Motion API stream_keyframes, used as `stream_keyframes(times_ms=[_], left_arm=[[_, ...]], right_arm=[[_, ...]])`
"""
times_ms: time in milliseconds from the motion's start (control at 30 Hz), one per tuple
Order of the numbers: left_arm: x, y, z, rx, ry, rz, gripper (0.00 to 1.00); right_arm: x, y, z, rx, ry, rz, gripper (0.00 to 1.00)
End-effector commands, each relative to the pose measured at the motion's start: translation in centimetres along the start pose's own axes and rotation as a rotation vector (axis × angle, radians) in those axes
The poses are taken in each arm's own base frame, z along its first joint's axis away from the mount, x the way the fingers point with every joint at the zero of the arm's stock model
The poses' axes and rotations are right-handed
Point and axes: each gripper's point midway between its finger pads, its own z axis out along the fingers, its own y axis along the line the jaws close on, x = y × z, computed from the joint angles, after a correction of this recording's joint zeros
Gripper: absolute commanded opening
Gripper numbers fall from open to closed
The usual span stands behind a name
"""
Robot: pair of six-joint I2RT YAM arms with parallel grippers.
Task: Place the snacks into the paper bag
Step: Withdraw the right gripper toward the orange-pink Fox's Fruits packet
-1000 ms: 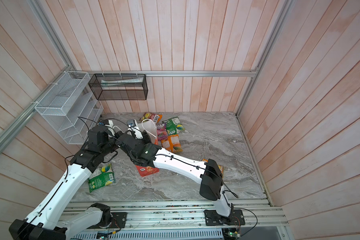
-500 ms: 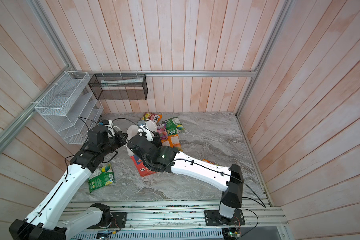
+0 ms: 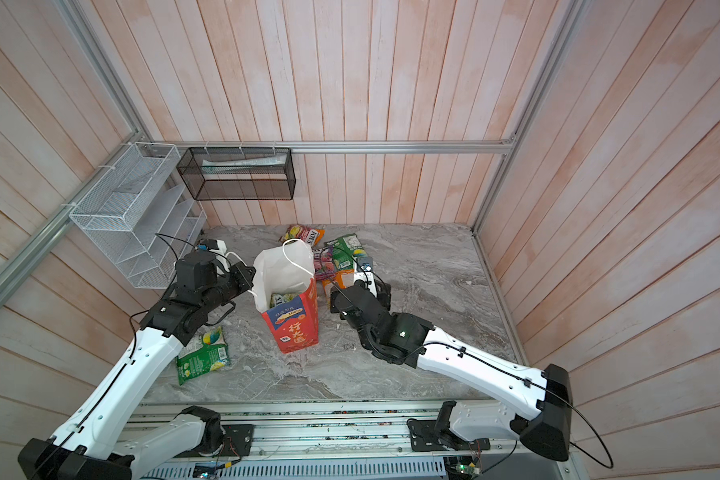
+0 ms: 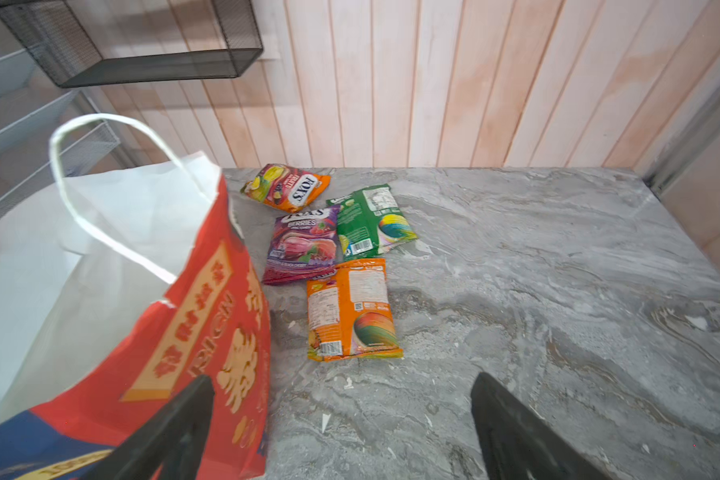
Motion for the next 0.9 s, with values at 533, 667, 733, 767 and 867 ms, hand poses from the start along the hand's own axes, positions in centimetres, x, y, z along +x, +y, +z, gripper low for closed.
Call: stream_keyframes(times_ms=[533,667,733,767,867], left_arm=[[0.7,0.1,0.3,0.014,0.019,0.008,0.00],[0.7,0.1,0.4,0.014,0.020,0.008,0.00],[0.8,0.2,0.5,0.011,0.022,0.008,0.00],[0.8,0.1,0.5,0.013,0.022,0.007,0.00],[0.8,0.1,0.6,0.012,0.025,0.007,0.00]], right_arm=[[15.3,-17.2,2.0,0.361,0.260,0.423,0.98],[18.4,-19.6,1.1,0.482,0.327,0.478,0.98],[19.8,-20.9,0.7,0.531,0.345,0.500,0.98],[20.2,-21.2,0.8,0.534,0.353,0.508,0.98],[20.9,-21.7,0.9,0.531,0.366,0.529,0.98]])
